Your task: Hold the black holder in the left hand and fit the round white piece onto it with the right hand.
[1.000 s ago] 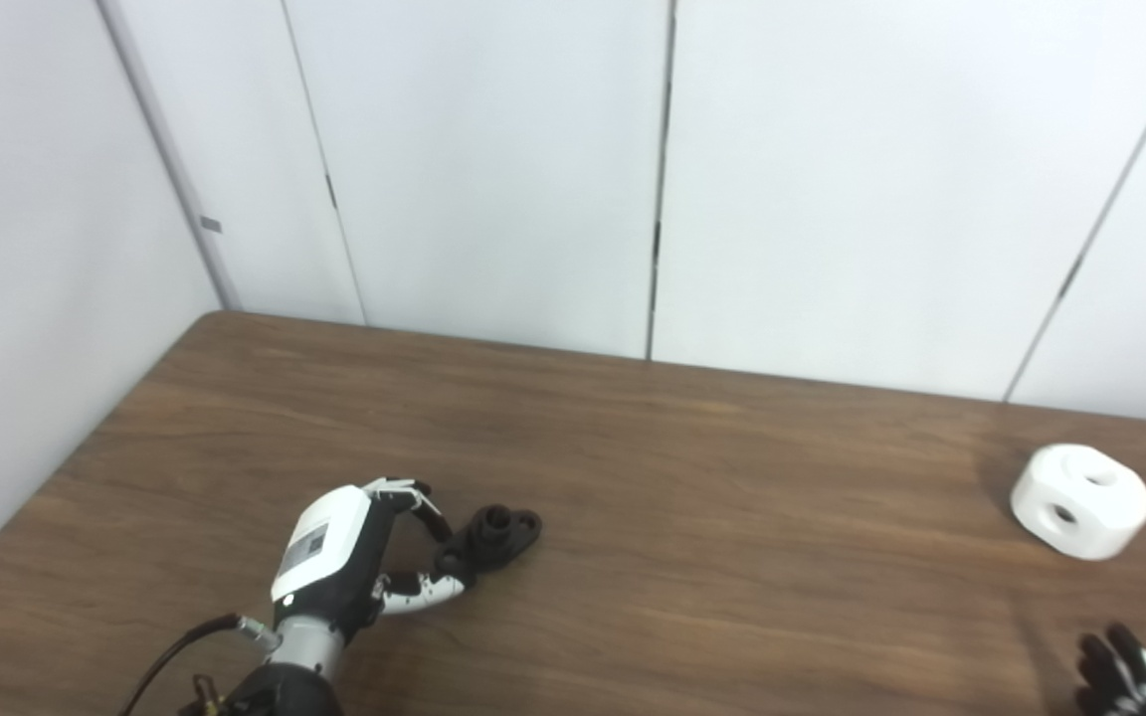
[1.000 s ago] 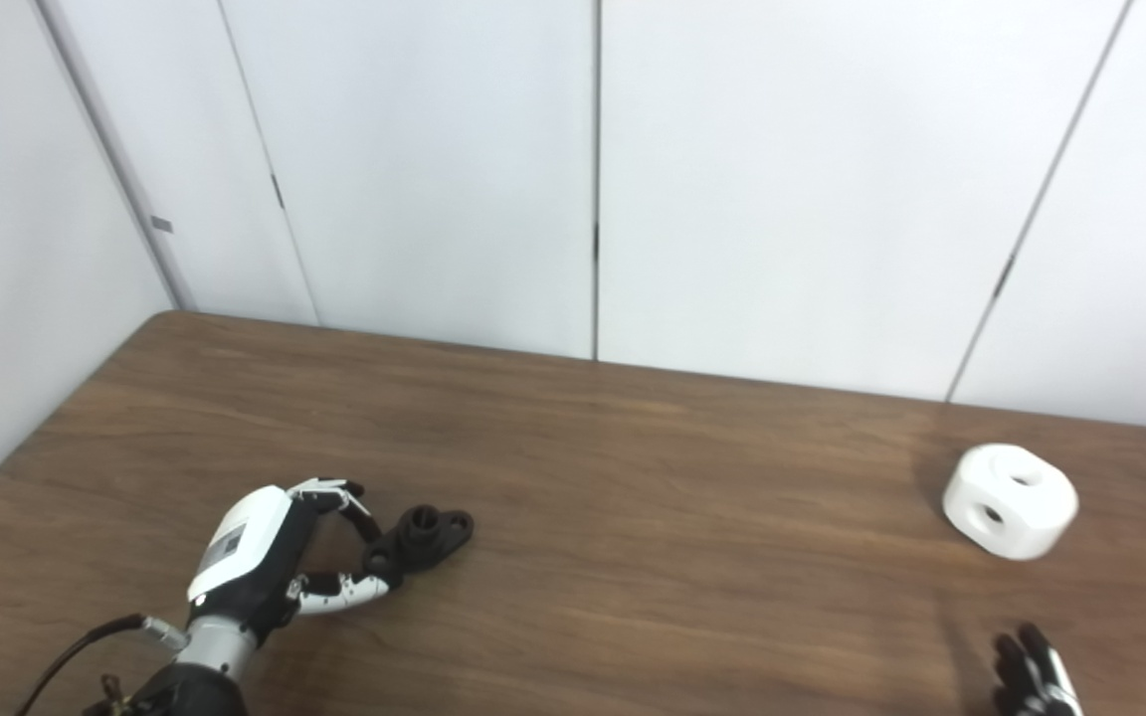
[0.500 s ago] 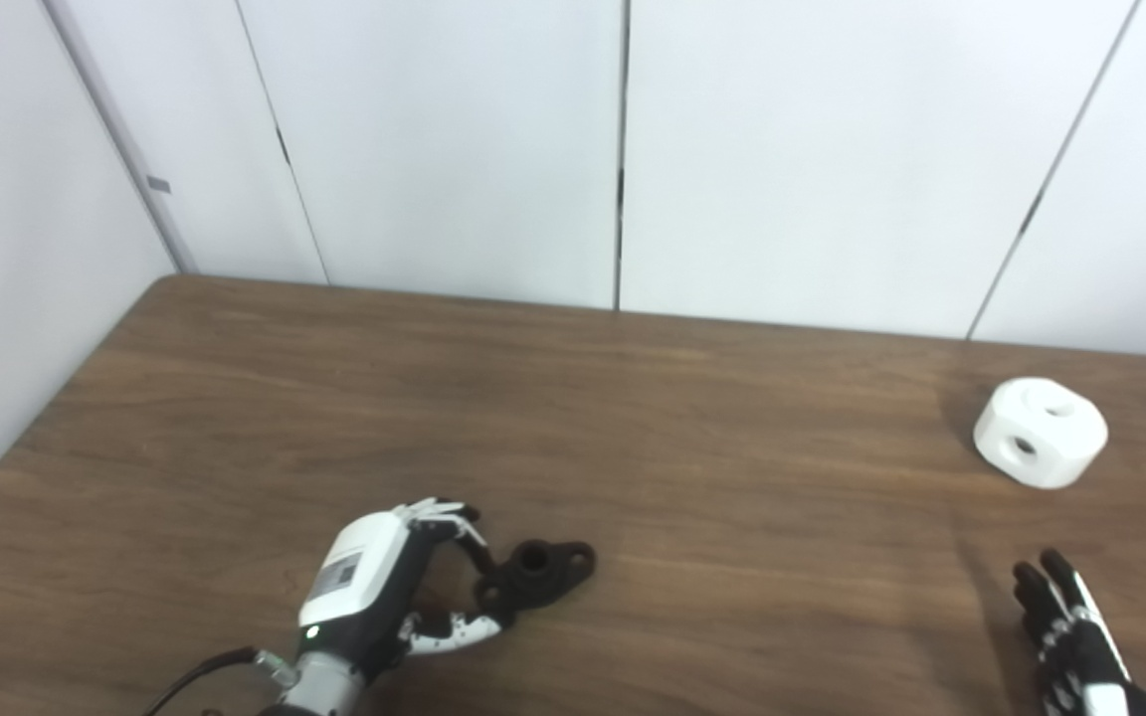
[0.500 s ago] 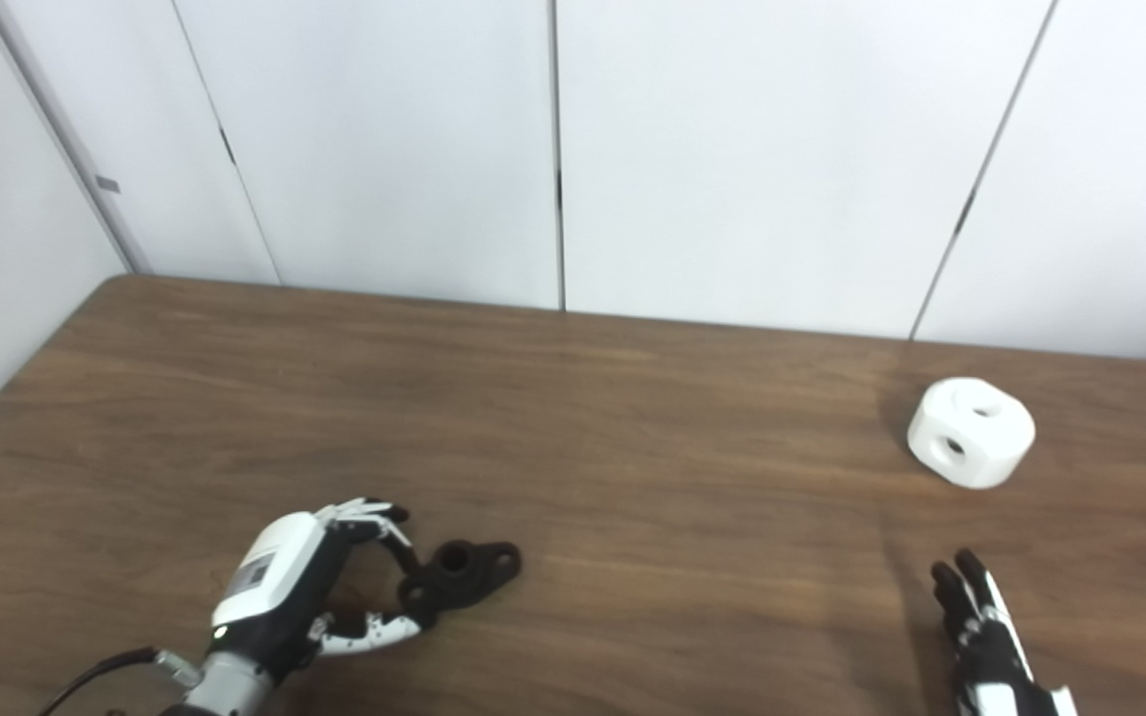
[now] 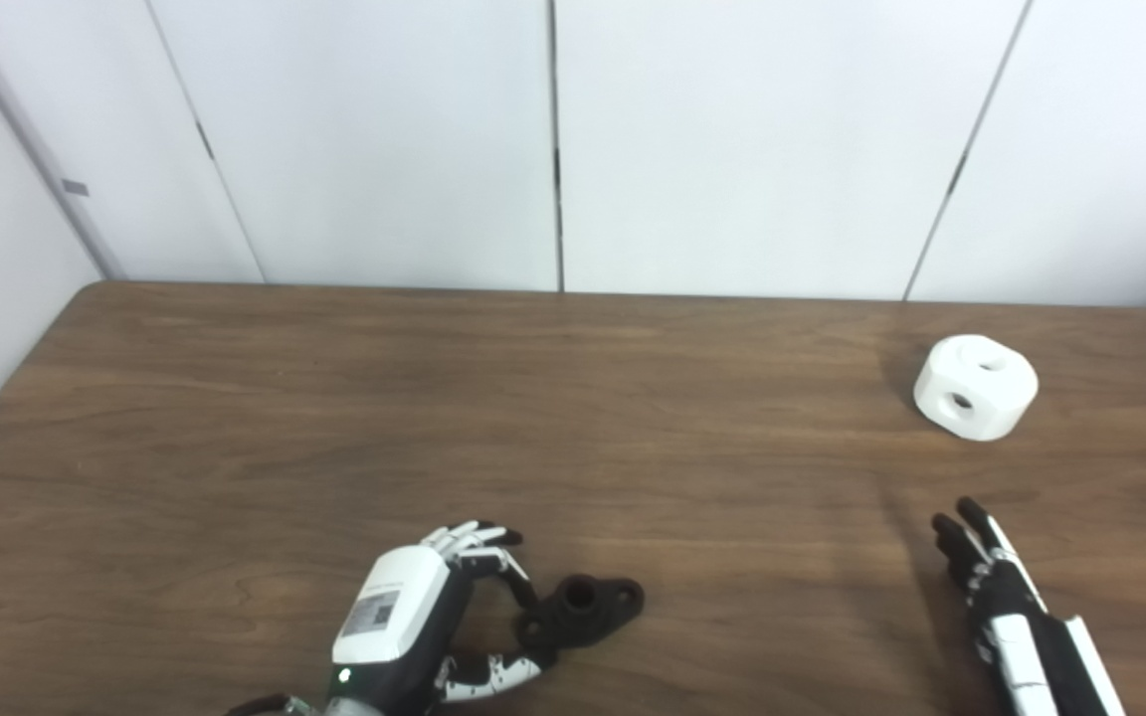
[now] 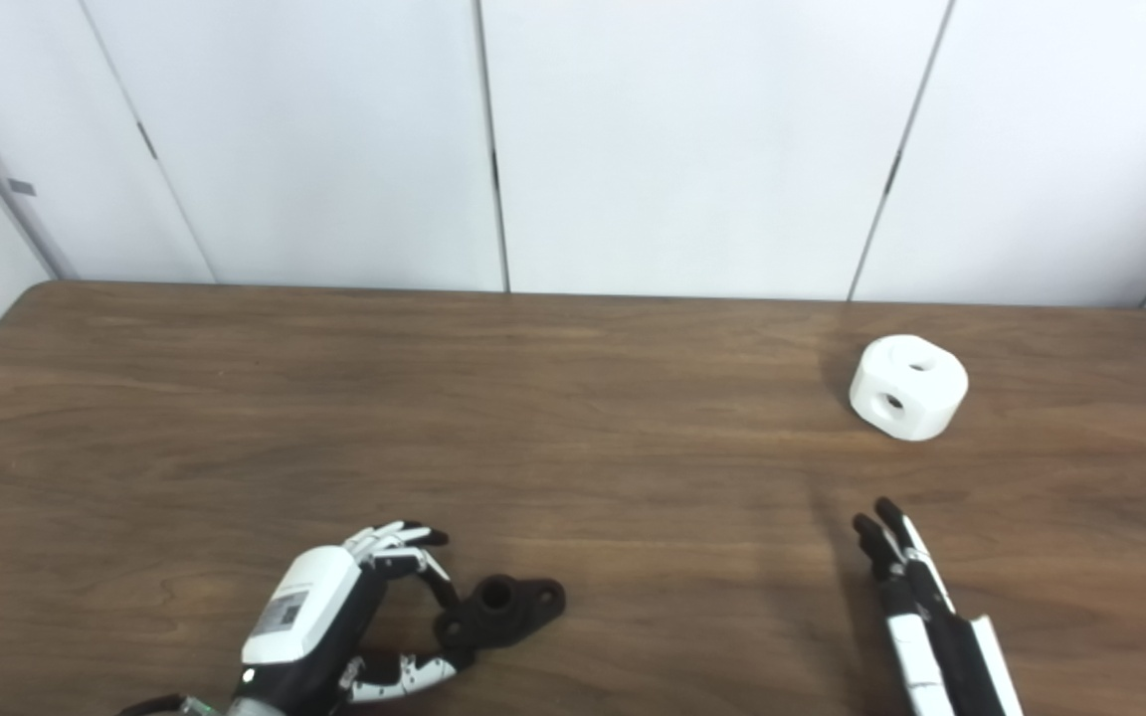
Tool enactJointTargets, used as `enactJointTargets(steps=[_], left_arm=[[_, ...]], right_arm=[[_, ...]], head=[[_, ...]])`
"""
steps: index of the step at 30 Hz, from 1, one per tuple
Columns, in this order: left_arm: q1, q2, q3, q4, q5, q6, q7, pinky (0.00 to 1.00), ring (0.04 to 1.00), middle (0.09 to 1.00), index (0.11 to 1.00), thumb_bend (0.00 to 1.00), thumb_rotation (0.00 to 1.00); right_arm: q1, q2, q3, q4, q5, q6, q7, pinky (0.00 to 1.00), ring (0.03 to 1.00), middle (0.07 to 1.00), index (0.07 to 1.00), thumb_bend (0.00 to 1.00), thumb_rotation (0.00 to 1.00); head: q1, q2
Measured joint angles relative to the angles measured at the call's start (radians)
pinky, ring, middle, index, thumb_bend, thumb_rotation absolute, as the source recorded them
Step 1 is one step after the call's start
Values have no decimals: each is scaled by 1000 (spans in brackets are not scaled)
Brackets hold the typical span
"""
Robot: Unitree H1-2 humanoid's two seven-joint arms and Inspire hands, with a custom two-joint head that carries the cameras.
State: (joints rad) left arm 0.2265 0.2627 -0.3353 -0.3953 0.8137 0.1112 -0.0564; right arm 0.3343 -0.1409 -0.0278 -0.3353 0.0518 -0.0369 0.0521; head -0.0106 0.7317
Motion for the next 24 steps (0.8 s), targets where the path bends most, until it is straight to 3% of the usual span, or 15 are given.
enactJointTargets(steps=[10,20,24], left_arm=[[-81,18,-5,90,34,-93,9,881,879,804,489,515,41],[-104,26,11,211,32,-234,127,835,839,773,489,513,40],[-119,37,19,242,12,-287,144,826,837,771,489,514,39]], right_arm=[[1,0,33,-4,-21,0,-20,1000,966,920,953,578,943],[2,0,40,-6,-25,0,-26,1000,956,926,957,593,966],[2,0,40,-6,-32,0,-26,1000,961,923,954,615,968]], head=[[-40,0],[-78,8],[-101,12]])
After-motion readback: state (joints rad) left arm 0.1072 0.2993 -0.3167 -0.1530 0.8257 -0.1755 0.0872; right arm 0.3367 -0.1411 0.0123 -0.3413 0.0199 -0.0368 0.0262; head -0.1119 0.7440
